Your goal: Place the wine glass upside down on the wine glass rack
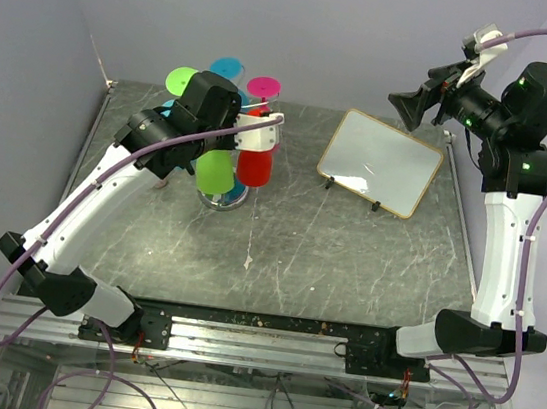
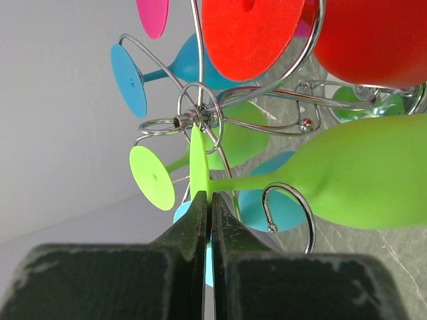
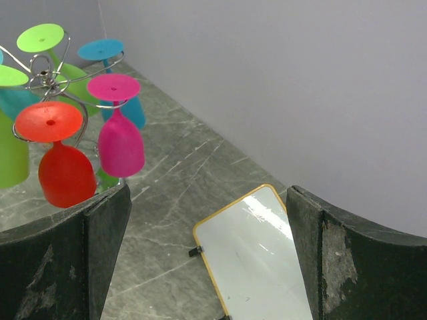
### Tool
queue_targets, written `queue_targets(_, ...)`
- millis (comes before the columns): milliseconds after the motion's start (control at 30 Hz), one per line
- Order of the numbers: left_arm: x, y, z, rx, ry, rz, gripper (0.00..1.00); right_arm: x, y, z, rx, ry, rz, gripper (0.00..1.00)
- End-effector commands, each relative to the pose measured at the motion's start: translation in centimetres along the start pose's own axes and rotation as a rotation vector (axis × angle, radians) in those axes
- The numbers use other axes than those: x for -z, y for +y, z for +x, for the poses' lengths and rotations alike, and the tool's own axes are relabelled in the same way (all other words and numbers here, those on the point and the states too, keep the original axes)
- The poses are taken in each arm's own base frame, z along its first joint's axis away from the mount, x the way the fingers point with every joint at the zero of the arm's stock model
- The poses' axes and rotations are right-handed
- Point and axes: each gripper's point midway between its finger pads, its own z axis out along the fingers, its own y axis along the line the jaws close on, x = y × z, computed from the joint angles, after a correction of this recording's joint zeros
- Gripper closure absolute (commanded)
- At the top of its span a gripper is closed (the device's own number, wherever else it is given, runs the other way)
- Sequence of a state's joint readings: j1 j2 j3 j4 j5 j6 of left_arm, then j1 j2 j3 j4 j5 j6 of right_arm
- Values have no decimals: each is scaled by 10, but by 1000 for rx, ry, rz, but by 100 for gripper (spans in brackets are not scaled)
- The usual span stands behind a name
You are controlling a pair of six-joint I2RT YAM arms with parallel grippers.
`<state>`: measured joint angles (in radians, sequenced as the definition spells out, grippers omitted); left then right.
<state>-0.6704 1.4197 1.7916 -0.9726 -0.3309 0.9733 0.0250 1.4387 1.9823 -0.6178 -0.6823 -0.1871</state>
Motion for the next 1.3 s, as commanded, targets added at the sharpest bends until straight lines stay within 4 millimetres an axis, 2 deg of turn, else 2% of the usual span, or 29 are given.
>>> queue_targets(0, 10, 10, 3, -30, 24, -29, 93, 3, 0, -4, 7, -15, 3, 0)
queue_targets(533, 23, 6, 12, -84, 30, 15, 93, 2, -2, -1, 1, -11, -2, 0)
queue_targets(733, 30, 11, 15, -79, 31, 6, 93, 2, -1, 0, -1, -11, -7, 0)
queue_targets(1267, 49, 8, 8, -119, -52, 57, 93, 4, 0, -1, 1, -14, -9, 0)
